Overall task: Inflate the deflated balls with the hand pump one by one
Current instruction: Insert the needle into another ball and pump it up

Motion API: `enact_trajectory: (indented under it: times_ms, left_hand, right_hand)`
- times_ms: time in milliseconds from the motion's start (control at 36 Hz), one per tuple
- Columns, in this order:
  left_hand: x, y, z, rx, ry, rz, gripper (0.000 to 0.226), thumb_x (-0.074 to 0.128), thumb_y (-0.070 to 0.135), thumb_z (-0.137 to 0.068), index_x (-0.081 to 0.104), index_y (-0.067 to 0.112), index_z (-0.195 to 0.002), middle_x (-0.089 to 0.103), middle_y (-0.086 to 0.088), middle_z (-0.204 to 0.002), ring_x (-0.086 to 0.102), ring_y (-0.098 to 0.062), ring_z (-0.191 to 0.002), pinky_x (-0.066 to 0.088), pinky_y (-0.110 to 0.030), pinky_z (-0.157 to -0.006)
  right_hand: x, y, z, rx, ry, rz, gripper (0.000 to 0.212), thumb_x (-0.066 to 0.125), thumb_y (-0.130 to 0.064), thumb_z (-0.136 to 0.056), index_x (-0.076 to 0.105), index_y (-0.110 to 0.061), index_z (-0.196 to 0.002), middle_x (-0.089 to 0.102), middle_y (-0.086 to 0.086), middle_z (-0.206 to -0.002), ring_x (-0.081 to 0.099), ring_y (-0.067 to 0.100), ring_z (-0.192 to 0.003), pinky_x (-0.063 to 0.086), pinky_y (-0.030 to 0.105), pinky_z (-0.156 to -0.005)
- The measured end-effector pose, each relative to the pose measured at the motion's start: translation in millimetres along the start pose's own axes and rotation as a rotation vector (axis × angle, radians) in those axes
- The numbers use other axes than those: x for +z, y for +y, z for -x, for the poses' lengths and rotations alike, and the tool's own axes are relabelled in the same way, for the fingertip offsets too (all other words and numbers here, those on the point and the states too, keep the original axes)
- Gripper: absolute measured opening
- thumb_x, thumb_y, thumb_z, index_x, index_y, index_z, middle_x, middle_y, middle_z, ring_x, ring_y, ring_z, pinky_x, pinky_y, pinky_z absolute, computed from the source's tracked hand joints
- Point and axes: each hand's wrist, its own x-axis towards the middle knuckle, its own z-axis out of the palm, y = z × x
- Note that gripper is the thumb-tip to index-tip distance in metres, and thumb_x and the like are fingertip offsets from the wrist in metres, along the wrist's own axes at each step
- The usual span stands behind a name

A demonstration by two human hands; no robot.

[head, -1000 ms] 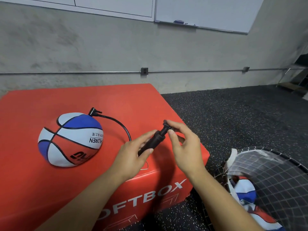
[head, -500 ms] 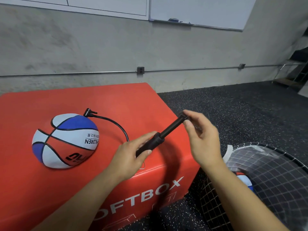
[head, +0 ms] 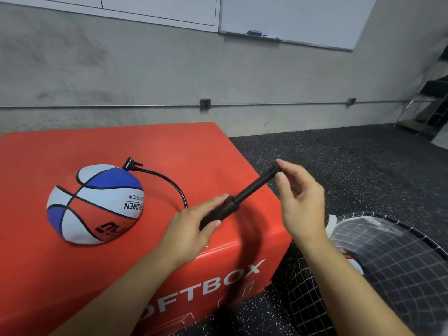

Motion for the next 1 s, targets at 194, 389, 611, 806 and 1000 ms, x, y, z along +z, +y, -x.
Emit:
enact_trajectory:
  times_ms: [194,389,611,806,1000]
  left_hand:
    - [-1.3,-8.4,-2.1,-0.031,0.02,0.099,0.069,0.069,0.018,-0.097,0.046,0.058,-0.148,0.071,0.024,-0.126,0.066,0.002,-0.121,0.053,-0.037,-0.108]
    - [-4.2,-10.8,-2.7,-0.056,0.046,0.195,0.065,0.068,0.021,-0.095,0.049,0.056,-0.147,0.071,0.025,-0.127,0.065,0.004,-0.12,0.052,-0.039,-0.11]
    - [-4.9,-11.2,-3.1,-0.061,0.03,0.212,0.068,0.071,0.011,-0.097,0.051,0.051,-0.148,0.071,0.022,-0.128,0.065,0.005,-0.119,0.051,-0.036,-0.111]
    - [-3.6,-6.0,-2.7,-0.031,-0.006,0.152,0.07,0.069,0.014,-0.097,0.047,0.058,-0.148,0.07,0.024,-0.129,0.062,0.004,-0.126,0.05,-0.038,-0.113]
    - [-2.7,1.2,0.1,-0.003,-0.054,0.031,0.069,0.068,0.023,-0.099,0.042,0.064,-0.147,0.071,0.022,-0.127,0.074,-0.01,-0.108,0.054,-0.034,-0.106]
  right_hand:
    - [31.0,3.4,14.8,-0.023,-0.096,-0.006,0.026,0.061,0.0,-0.102,0.072,-0.01,-0.123,0.074,-0.004,-0.121,0.069,0.005,-0.115,0.051,0.018,-0.099]
    - [55.1,13.0,28.9,0.0,-0.199,0.01,0.027,0.062,-0.006,-0.103,0.072,-0.017,-0.126,0.074,-0.009,-0.123,0.069,0.01,-0.117,0.055,0.039,-0.103]
    - [52.2,13.9,29.5,0.009,-0.218,0.032,0.027,0.063,-0.008,-0.103,0.071,-0.02,-0.125,0.072,-0.014,-0.121,0.068,0.011,-0.117,0.055,0.042,-0.103]
    - [26.7,1.8,12.8,0.01,-0.107,-0.04,0.026,0.061,-0.002,-0.103,0.072,-0.019,-0.12,0.074,-0.014,-0.118,0.069,0.006,-0.114,0.052,0.023,-0.101]
    - [-21.3,-2.8,-14.2,0.0,0.044,-0.028,0.03,0.06,-0.003,-0.103,0.07,-0.025,-0.12,0.074,-0.009,-0.116,0.07,0.009,-0.11,0.055,0.029,-0.099]
